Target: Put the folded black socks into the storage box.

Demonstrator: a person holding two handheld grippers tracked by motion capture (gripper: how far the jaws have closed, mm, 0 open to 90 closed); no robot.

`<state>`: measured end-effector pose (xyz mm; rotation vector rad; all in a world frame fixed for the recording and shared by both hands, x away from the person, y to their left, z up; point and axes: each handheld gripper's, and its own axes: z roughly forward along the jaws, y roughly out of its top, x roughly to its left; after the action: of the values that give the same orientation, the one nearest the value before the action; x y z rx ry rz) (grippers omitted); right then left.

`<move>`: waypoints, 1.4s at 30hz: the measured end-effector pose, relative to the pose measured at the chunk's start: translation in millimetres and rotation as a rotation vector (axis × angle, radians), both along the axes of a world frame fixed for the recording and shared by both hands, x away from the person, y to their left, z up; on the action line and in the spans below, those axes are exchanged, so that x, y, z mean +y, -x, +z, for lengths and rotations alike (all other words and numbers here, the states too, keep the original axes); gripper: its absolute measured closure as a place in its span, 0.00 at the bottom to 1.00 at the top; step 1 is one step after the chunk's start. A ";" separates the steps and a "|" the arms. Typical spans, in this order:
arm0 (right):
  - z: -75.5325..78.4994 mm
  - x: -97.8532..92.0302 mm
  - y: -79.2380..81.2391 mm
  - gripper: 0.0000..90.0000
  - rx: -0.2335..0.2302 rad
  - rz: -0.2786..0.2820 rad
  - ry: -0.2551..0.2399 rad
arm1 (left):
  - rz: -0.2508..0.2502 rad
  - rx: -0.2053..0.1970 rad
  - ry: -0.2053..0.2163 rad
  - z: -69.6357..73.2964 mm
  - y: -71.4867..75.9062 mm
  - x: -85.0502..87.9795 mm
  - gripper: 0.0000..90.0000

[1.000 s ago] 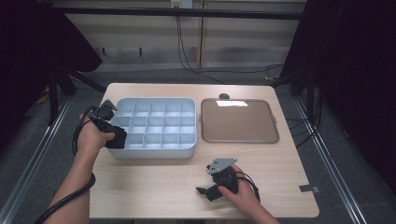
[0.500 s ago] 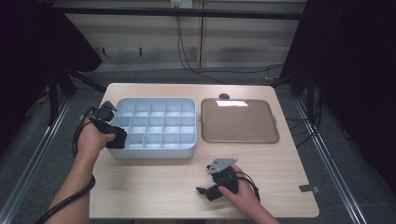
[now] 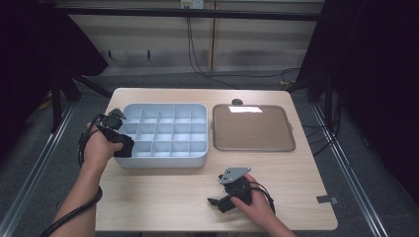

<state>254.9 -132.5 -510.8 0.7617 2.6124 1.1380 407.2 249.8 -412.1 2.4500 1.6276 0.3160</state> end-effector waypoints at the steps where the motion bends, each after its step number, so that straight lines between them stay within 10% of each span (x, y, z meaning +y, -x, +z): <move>1: 0.0 0.0 0.0 0.13 0.001 0.000 0.000 | -0.001 0.004 -0.005 -0.2 0.0 -0.4 0.78; 27: 0.1 -0.1 -0.3 0.13 -0.001 0.002 0.000 | 0.009 -0.058 0.079 30.5 -2.5 5.0 0.63; 42: 0.1 -0.1 -0.3 0.13 0.000 0.002 0.000 | 0.006 -0.022 0.079 46.9 -4.5 5.2 0.71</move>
<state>255.1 -132.6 -510.7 0.7592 2.6134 1.1382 411.7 255.0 -365.3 2.3760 1.6069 0.2728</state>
